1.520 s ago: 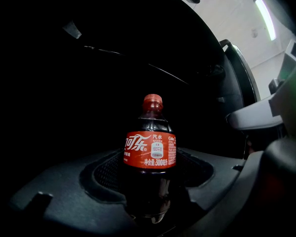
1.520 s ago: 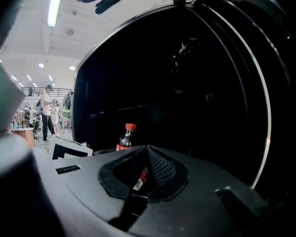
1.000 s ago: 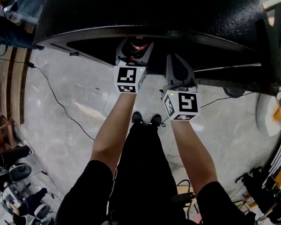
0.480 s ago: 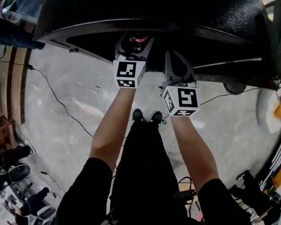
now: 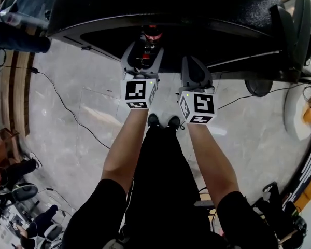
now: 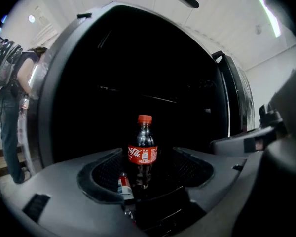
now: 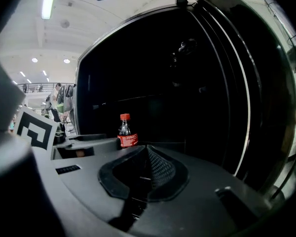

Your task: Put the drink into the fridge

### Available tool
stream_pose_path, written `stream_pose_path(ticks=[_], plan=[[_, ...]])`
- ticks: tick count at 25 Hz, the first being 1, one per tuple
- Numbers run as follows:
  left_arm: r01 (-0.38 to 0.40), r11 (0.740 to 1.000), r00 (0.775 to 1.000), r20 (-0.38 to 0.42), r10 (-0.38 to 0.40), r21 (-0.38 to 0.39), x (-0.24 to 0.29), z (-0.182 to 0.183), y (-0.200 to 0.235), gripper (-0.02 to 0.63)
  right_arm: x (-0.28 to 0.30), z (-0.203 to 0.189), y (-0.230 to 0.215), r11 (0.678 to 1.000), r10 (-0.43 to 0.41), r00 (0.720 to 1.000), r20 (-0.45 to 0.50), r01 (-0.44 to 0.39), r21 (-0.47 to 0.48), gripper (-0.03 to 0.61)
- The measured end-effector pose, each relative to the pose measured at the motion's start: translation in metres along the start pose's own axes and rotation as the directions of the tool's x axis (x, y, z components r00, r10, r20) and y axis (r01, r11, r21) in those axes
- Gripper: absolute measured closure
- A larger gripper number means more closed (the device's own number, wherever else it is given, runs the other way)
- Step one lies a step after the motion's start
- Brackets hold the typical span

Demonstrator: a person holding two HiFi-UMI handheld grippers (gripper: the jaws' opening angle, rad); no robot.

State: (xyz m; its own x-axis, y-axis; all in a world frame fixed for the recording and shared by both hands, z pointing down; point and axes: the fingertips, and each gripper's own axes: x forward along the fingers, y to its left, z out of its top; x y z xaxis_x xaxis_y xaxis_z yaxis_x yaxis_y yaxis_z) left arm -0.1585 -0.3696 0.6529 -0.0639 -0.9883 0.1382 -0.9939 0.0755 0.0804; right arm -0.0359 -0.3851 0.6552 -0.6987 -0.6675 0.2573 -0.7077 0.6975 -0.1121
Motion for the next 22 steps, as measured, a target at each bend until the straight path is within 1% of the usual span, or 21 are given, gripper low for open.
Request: stream_pose_path(ticks=[3,7,10,13,15,17,19,21,22], plan=[[-0.001,0.999,1.000,-0.024,0.001,-0.034,-0.031,0.008,-0.006,0.306,-0.020,0.002,0.005,1.000,-0.010,1.000,-0.020,0.010,-0.014,0.557],[0.042,0.999,0.999,-0.027,-0.043,-0.025,-0.086,0.038,-0.013,0.412,-0.059,0.020,0.035,0.999,-0.046,0.999,-0.028,0.047,0.015,0.556],[0.062,0.997,0.996,-0.056,-0.064,-0.046,-0.135,0.057,-0.022,0.452,-0.097,0.035,0.059,0.997,-0.060,0.997,-0.050,0.062,0.046,0.557],[0.057,0.996,0.996,-0.058,-0.061,-0.069,-0.160,0.089,-0.031,0.497,-0.122,0.070,0.069,0.998,-0.021,0.999,-0.041,0.023,0.061,0.556],[0.066,0.995,0.997,-0.041,-0.069,-0.080,-0.174,0.120,-0.037,0.534,-0.137,0.098,0.074,0.998,0.011,1.000,-0.027,-0.009,0.067,0.557],[0.078,0.994,0.997,-0.019,-0.080,-0.082,-0.196,0.153,-0.040,0.558,-0.158,0.128,0.075,0.999,0.014,1.000,0.002,-0.014,0.050,0.557],[0.092,0.995,0.996,0.001,-0.092,-0.040,-0.218,0.180,-0.038,0.571,-0.180,0.157,0.073,1.000,0.013,0.999,0.034,-0.014,0.024,0.557],[0.089,0.996,0.996,-0.003,-0.089,0.006,-0.239,0.196,-0.029,0.577,-0.202,0.182,0.073,0.999,0.034,0.998,0.051,-0.034,-0.005,0.555],[0.078,0.997,0.997,-0.008,-0.078,0.006,-0.249,0.203,-0.022,0.580,-0.213,0.193,0.071,0.999,0.045,0.997,0.057,-0.044,-0.022,0.557]])
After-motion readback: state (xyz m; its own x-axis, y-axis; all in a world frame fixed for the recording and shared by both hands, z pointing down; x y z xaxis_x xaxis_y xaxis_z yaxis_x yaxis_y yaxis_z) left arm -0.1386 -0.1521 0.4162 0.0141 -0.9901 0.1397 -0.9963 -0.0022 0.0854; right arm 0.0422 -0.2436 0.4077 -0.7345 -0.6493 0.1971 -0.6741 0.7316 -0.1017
